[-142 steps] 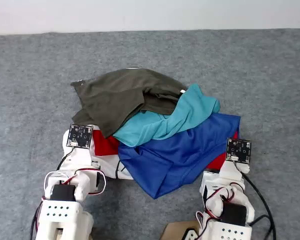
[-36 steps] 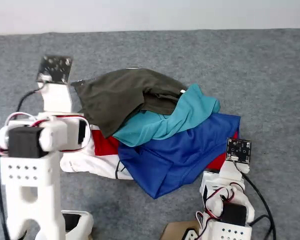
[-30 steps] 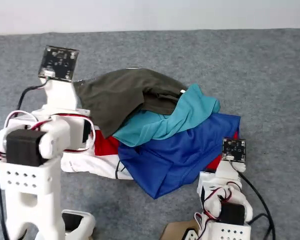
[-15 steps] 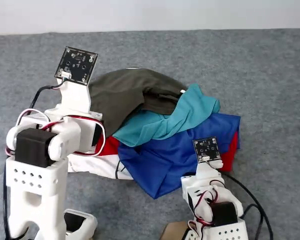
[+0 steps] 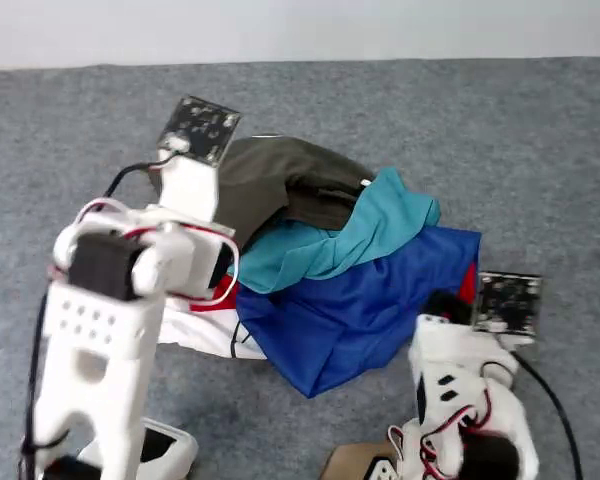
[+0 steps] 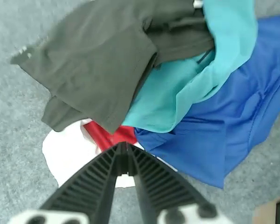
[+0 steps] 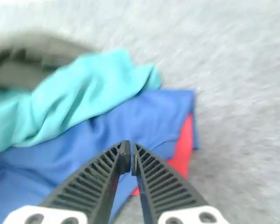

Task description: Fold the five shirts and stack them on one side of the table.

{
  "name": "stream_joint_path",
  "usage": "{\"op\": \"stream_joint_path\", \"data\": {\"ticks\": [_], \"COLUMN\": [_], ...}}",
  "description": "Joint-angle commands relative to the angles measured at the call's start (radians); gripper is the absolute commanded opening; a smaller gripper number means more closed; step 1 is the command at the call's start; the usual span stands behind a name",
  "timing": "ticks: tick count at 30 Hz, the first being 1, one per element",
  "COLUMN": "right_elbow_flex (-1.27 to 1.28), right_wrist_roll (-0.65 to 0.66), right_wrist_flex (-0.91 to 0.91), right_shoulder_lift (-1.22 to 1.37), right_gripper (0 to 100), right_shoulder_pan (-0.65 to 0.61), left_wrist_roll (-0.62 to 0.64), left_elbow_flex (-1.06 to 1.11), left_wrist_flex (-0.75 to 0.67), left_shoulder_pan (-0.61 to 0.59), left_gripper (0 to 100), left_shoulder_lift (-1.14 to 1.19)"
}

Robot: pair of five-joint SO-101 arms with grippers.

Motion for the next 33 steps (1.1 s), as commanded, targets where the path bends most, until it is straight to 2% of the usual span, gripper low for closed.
{"op": "stream_joint_path", "data": {"ticks": [1,4,9,16,18,23,33], "right_elbow_flex": [-0.180,-0.334,-0.557,-0.615,-0.615,-0.615,-0.611], "right_wrist_roll": [0.011,0.011,0.011,0.040,0.107,0.216,0.232], "right_wrist_flex": [0.030,0.128,0.300,0.403,0.414,0.449,0.496], "right_shoulder_lift": [0.147,0.298,0.504,0.582,0.570,0.530,0.526], "right_gripper": [1.4,1.5,1.5,1.5,1.5,1.6,1.6], "right_shoulder_pan": [0.102,0.160,0.177,0.177,0.179,0.179,0.179], "left_wrist_roll": [-0.012,-0.040,-0.163,-0.222,-0.253,-0.269,-0.315], "left_elbow_flex": [-0.024,-0.101,-0.236,-0.266,-0.266,-0.260,-0.262], "left_wrist_flex": [-0.025,-0.023,-0.021,-0.021,0.003,0.025,0.021], "left_shoulder_pan": [0.021,0.069,0.092,0.091,0.091,0.081,0.074], "left_gripper": [1,1,1,1,6,29,32], "left_shoulder_lift": [0.104,0.196,0.327,0.448,0.474,0.517,0.609]}}
